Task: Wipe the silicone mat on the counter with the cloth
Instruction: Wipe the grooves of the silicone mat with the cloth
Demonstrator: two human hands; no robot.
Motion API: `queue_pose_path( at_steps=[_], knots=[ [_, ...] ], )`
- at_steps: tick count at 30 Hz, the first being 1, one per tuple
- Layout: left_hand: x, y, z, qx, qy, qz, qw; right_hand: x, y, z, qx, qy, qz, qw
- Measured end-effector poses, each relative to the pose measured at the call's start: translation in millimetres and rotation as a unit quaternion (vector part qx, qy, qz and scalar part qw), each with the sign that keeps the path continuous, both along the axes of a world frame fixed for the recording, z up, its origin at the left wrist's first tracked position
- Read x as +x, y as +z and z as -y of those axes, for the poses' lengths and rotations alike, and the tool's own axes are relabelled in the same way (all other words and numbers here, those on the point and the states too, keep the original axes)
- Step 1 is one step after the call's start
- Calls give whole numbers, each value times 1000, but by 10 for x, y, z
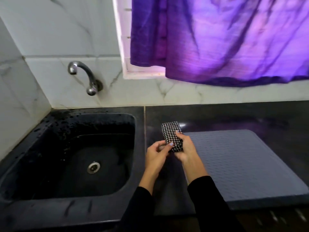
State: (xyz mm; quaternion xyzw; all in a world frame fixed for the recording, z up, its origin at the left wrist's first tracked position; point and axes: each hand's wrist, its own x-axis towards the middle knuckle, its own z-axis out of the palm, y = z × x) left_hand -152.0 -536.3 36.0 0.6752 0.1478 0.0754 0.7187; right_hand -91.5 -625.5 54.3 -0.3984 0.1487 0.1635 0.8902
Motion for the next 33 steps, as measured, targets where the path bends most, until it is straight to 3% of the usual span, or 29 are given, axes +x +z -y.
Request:
queue_pose_path(
  at_steps=[4, 7, 10, 13, 15, 17, 23, 27, 29, 31, 32, 33],
  knots=[
    [-199, -283, 399, 136, 0, -14, 991, -114, -101, 736, -111, -130, -10, 985],
    [-311, -370, 558, 254, -20, -35, 966, -217, -104, 1069, -295, -200, 21, 934],
    [-244, -411, 620, 362, -63, -33, 930, -332, -43, 1095, -522, -182, 105, 827],
    [-74, -425, 630, 457, -114, -35, 881, -354, -110, 923, -700, -76, 205, 680],
    [39, -448, 613, 507, -138, -40, 850, -376, -276, 801, -766, 42, 241, 595],
    [156, -501, 573, 551, -152, -41, 820, -420, -492, 705, -788, 116, 231, 559],
    [489, -670, 440, 616, -163, -25, 770, -376, -683, 649, -790, 107, 227, 560],
    [713, -719, 434, 588, -151, -16, 794, -361, -517, 775, -761, 89, 200, 611],
    [815, -726, 450, 580, -137, -24, 802, -234, -448, 885, -712, 76, 157, 680],
    [896, -739, 473, 588, -137, -29, 797, 9, -343, 1056, -578, 64, 71, 811],
    [922, -753, 484, 590, -138, -37, 795, 131, -295, 1144, -511, 43, 28, 858],
    [941, -767, 497, 594, -139, -47, 791, 234, -252, 1218, -486, 11, 7, 874]
  ],
)
